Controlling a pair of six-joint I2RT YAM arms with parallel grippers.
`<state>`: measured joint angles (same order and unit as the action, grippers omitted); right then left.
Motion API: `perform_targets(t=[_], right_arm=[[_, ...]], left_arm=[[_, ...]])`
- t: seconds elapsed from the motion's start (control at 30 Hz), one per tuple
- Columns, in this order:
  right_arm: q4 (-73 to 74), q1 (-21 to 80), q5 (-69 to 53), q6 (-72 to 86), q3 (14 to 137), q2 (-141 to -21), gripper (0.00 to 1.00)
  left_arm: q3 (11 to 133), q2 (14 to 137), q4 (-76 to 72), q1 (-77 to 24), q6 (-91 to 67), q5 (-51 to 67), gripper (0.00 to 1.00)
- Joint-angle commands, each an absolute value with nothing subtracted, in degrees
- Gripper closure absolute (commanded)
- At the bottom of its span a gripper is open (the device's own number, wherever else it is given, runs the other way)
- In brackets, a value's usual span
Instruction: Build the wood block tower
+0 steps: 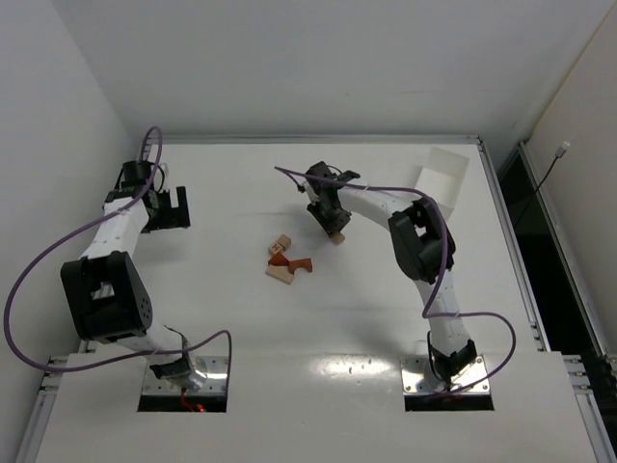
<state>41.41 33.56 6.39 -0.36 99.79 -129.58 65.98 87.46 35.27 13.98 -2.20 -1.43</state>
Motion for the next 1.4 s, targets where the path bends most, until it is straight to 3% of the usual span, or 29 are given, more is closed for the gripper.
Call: perform_targets(t=[0.0,0.3,0.87,0.97,1.0,1.03,1.07,1.2,1.37], right_arm=[[42.2,34.0,13.8,14.8,96.4,-123.0,1.00],[45.3,34.5,19.2,28.2,104.0,-126.7,1.00],[45.3,30.2,12.0,29.7,110.8,-135.9,1.00],[44.7,29.7,9.5,28.1,111.4,-136.4,0.78],[44.2,29.7,8.8,27.6,111.4,-136.4,0.68],[44.2,29.7,7.3,26.3,111.4,-135.7,0.51],[44.2,29.7,6.8,25.3,111.4,-135.1,0.44],[42.5,29.7,4.5,20.1,110.3,-130.5,0.32],[38.3,29.7,-3.2,12.2,105.6,-121.0,0.27]], left_arm=[[68.2,88.6,33.5,14.8,-4.1,-1.9,0.01],[68.7,88.6,34.6,14.8,-4.1,-2.5,0.01],[69.3,88.6,36.8,14.8,-3.6,-3.1,0.01],[69.9,88.6,37.3,14.8,-3.6,-3.1,0.01],[69.9,88.6,37.4,14.8,-3.6,-3.1,0.01],[69.9,88.6,37.4,14.8,-3.6,-2.6,0.01],[69.9,88.6,37.4,14.8,-3.6,-2.5,0.01],[69.3,88.6,37.4,14.8,-3.1,-2.0,0.01],[68.1,88.0,37.4,14.8,-1.9,-1.5,0.01]])
